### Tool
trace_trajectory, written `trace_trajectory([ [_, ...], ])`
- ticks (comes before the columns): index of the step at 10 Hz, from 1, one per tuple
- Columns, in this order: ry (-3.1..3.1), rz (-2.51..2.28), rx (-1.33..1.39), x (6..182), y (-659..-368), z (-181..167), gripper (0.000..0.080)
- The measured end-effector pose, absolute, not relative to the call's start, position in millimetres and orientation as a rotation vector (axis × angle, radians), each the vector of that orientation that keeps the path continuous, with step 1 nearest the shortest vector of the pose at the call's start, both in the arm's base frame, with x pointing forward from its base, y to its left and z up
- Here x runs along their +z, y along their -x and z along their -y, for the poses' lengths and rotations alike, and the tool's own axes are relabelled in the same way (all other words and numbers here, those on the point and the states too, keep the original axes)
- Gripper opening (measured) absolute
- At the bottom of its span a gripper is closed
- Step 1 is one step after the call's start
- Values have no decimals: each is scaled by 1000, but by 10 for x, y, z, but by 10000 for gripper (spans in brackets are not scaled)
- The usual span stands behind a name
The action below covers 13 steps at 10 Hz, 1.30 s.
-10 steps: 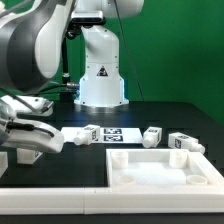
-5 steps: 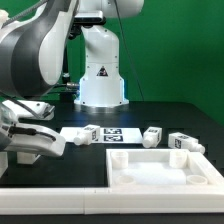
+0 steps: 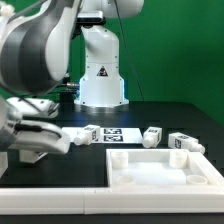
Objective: Assemble one leg
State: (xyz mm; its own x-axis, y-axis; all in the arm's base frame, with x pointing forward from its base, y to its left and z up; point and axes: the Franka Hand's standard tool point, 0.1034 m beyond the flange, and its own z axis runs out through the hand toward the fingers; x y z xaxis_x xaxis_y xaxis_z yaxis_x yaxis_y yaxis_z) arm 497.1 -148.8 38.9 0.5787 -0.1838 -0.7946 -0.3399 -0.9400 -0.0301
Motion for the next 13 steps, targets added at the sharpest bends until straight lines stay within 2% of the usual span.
trace_trajectory([
  [2,2666,-453,1213,871,-5254,1168,284],
  [3,2696,-460,1167,910,-5324,1172,284],
  [4,2725,-482,1113,847,-5351,1253,284],
  [7,2866,-492,811,863,-5534,1214,285],
  [8,2924,-479,716,1001,-5655,959,285],
  [10,3013,-386,411,1444,-6079,355,285],
  [11,3011,-423,266,1590,-6138,284,285],
  [12,2983,-512,232,1662,-6011,345,285],
  [13,3002,-519,76,1653,-6086,377,285],
])
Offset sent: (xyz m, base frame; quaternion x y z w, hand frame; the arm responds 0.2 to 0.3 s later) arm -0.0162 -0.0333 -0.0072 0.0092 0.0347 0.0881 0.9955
